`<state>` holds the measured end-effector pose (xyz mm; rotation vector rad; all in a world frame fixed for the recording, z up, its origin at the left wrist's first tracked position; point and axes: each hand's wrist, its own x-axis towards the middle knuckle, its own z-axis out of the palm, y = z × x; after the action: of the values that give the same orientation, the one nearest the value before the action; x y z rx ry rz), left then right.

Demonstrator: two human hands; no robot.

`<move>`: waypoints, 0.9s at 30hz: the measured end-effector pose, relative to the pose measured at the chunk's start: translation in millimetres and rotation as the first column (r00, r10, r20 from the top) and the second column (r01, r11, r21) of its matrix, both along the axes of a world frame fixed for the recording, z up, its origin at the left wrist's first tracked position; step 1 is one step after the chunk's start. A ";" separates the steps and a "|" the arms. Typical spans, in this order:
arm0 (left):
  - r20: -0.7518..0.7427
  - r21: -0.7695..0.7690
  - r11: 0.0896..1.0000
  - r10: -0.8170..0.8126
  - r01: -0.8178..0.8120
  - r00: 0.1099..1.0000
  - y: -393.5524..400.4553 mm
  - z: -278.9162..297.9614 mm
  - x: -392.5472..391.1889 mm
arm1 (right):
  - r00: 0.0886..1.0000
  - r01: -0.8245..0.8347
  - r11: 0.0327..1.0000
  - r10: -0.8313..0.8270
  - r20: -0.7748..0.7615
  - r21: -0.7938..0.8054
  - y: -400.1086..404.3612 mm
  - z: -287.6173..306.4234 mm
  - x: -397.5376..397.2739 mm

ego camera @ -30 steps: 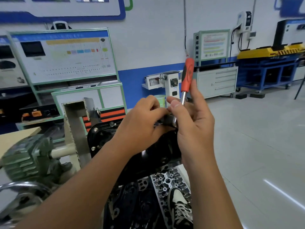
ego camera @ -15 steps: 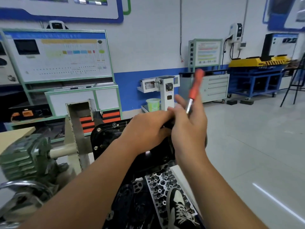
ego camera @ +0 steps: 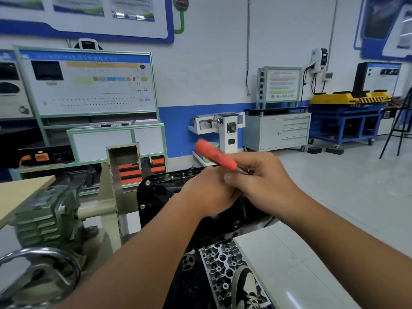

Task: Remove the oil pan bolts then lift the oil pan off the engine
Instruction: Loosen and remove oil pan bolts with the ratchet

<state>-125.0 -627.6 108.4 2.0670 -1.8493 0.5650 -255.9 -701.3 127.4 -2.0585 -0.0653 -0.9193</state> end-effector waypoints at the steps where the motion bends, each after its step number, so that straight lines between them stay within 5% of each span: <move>1: -0.022 0.022 1.000 0.015 -0.015 1.000 0.0 0.5 0.0 | 0.996 0.077 0.995 -0.079 0.029 0.066 -2.2 1.3 2.0; 2: -0.051 0.013 0.999 0.030 -0.029 0.998 -0.1 0.5 -0.7 | 0.982 0.155 0.958 -0.176 0.070 0.242 -4.5 2.9 4.1; 4: -0.105 -0.038 0.998 0.037 -0.041 0.994 -0.6 0.1 -1.8 | 0.942 0.167 0.686 -0.323 0.091 0.708 -10.6 4.0 7.0; 5: -0.110 -0.043 0.998 0.040 -0.045 0.993 -1.4 -0.3 -2.2 | 0.925 0.160 0.574 -0.371 0.081 0.803 -12.9 4.0 7.5; 6: -0.102 -0.048 0.998 0.039 -0.044 0.994 -1.6 -0.4 -2.9 | 0.924 0.192 0.596 -0.376 0.060 0.780 -14.2 4.0 7.5; 9: -0.139 -0.071 0.996 0.035 -0.045 0.990 2.0 2.3 -3.2 | 0.986 0.164 0.970 -0.166 -0.004 0.181 -16.2 -0.4 1.5; 11: -0.212 -0.048 0.999 -0.008 -0.002 0.977 3.7 3.5 -2.6 | 0.991 0.096 0.964 -0.116 -0.071 -0.247 -11.3 3.6 -4.6; 13: -0.235 -0.027 1.000 -0.005 -0.001 0.972 3.3 4.0 -1.6 | 0.980 0.194 0.895 -0.191 0.048 -0.402 -13.8 7.5 -7.3; 14: -0.219 -0.022 0.999 0.024 -0.029 0.975 2.3 4.8 -1.2 | 0.964 0.264 0.916 -0.238 0.122 -0.303 -15.3 8.3 -7.6; 16: -0.146 -0.044 0.997 0.063 -0.070 0.987 -0.6 3.1 -0.4 | 0.928 0.286 0.917 -0.338 0.158 0.280 -15.0 10.4 -7.4; 18: -0.113 -0.062 0.996 0.058 -0.065 0.992 -1.0 2.3 -1.1 | 0.923 0.249 0.715 -0.380 0.064 0.653 -16.8 12.3 -3.7; 19: -0.113 -0.079 0.996 0.038 -0.048 0.993 -0.7 2.7 -1.1 | 0.933 0.266 0.754 -0.359 0.038 0.601 -14.9 12.4 -4.4; 21: -0.062 -0.143 0.990 -0.013 0.004 0.998 1.9 3.1 -1.9 | 0.975 0.206 0.973 -0.213 0.062 0.104 -5.8 8.1 -13.3; 23: -0.110 -0.116 0.993 -0.037 0.024 0.993 1.9 0.7 3.8 | 0.988 0.151 0.888 -0.142 0.053 -0.435 10.5 5.4 -19.4; 24: -0.190 -0.057 0.998 0.018 -0.029 0.982 2.6 0.9 5.4 | 0.979 0.198 0.796 -0.193 0.070 -0.572 13.4 3.8 -18.8; 26: -0.158 0.040 0.982 0.188 -0.184 0.969 4.5 0.5 5.6 | 0.939 0.343 0.808 -0.296 0.172 -0.480 7.5 -1.1 -12.1; 27: -0.106 -0.012 0.987 0.160 -0.162 0.981 3.0 -0.8 5.9 | 0.915 0.394 0.889 -0.356 0.188 -0.235 3.6 -1.1 -8.7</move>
<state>-119.1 -624.6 107.6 2.2020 -1.6228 0.5019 -264.6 -697.6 126.4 -2.2998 0.1492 -1.3585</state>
